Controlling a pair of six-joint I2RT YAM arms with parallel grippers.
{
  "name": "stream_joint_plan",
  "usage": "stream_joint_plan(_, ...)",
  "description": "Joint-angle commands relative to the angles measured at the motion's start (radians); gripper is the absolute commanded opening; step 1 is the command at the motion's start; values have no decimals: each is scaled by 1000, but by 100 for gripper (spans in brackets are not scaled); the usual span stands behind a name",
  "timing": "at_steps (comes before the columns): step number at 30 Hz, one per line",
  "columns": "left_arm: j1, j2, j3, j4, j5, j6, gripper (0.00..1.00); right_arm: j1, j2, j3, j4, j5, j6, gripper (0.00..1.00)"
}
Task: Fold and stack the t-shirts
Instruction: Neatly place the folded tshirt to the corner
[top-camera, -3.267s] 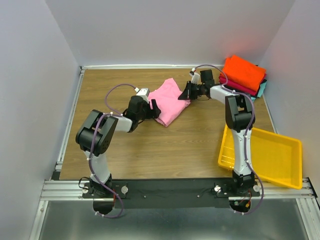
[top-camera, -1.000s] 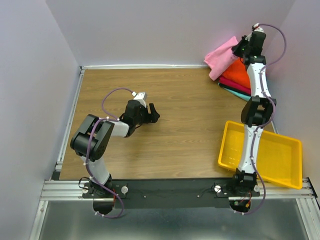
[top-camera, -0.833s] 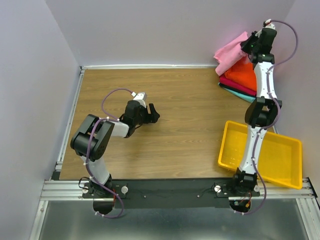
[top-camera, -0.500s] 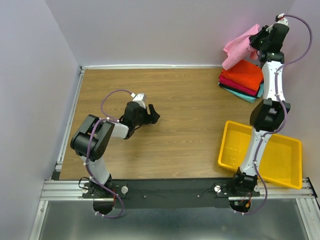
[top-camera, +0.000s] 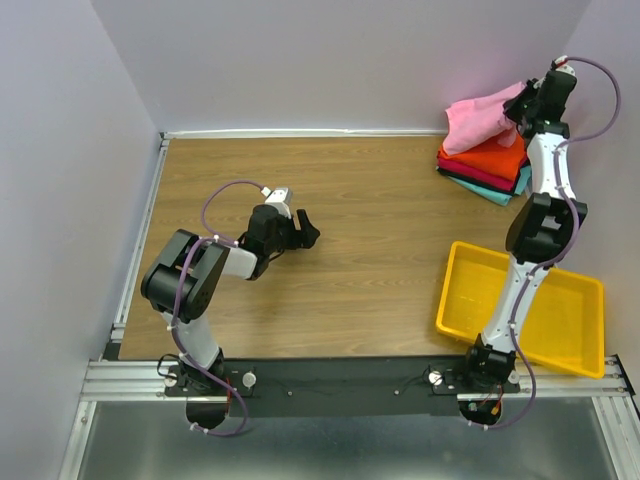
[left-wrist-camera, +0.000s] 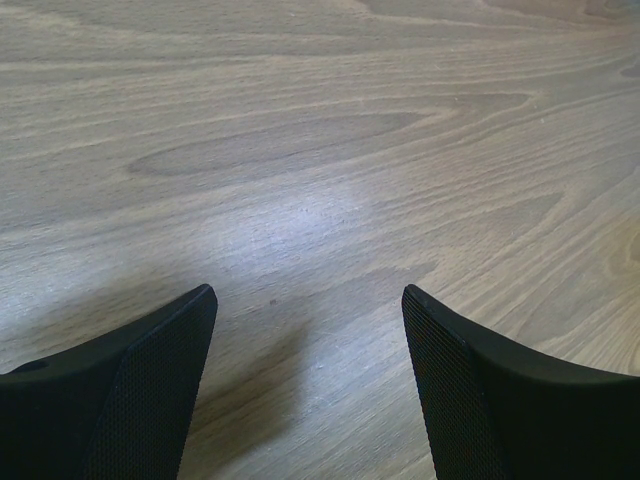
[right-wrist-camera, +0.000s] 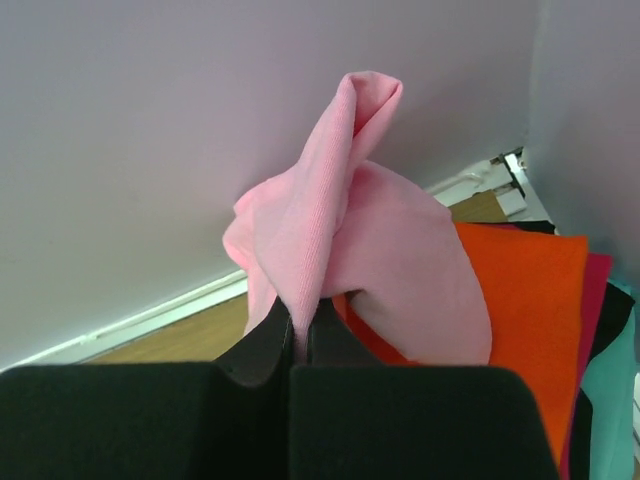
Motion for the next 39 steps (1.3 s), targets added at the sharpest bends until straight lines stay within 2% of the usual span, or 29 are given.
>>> stream_joint_plan(1, -6, 23, -34, -83, 25, -2, 83, -9, -34, -66, 54, 40, -29, 1)
stream_joint_plan(5, -6, 22, -33, -81, 31, 2, 83, -9, -54, -120, 84, 63, -65, 1)
stream_joint_plan(11, -6, 23, -36, -81, 29, 4, 84, -9, -41, -88, 87, 90, -141, 1)
stream_joint_plan(17, -7, 31, -36, -78, 34, 2, 84, -9, -45, -84, 88, 55, -162, 1)
stream_joint_plan(24, -7, 10, -46, -78, 43, 16, 84, -11, -107, -269, 88, 239, -118, 1)
stream_joint_plan(27, -7, -13, -59, -81, 48, 19, 84, -20, -100, -312, 87, 268, -105, 1)
stream_joint_plan(32, -23, -49, -59, -87, 61, 24, 84, -61, -111, -379, 68, 265, 19, 2)
stream_joint_plan(33, -24, -53, -59, -89, 61, 25, 84, -66, -110, -387, 68, 256, 34, 4)
stream_joint_plan(36, -30, -59, -51, -99, 64, 39, 84, -71, -84, -387, 64, 247, 53, 21)
stream_joint_plan(37, -30, -59, -50, -101, 64, 42, 84, -71, -65, -384, 59, 238, 53, 36)
stream_joint_plan(38, -30, -67, -48, -105, 61, 47, 84, -72, -61, -384, 58, 235, 53, 43)
stream_joint_plan(39, -30, -72, -48, -109, 55, 48, 84, -72, -58, -385, 56, 225, 53, 57)
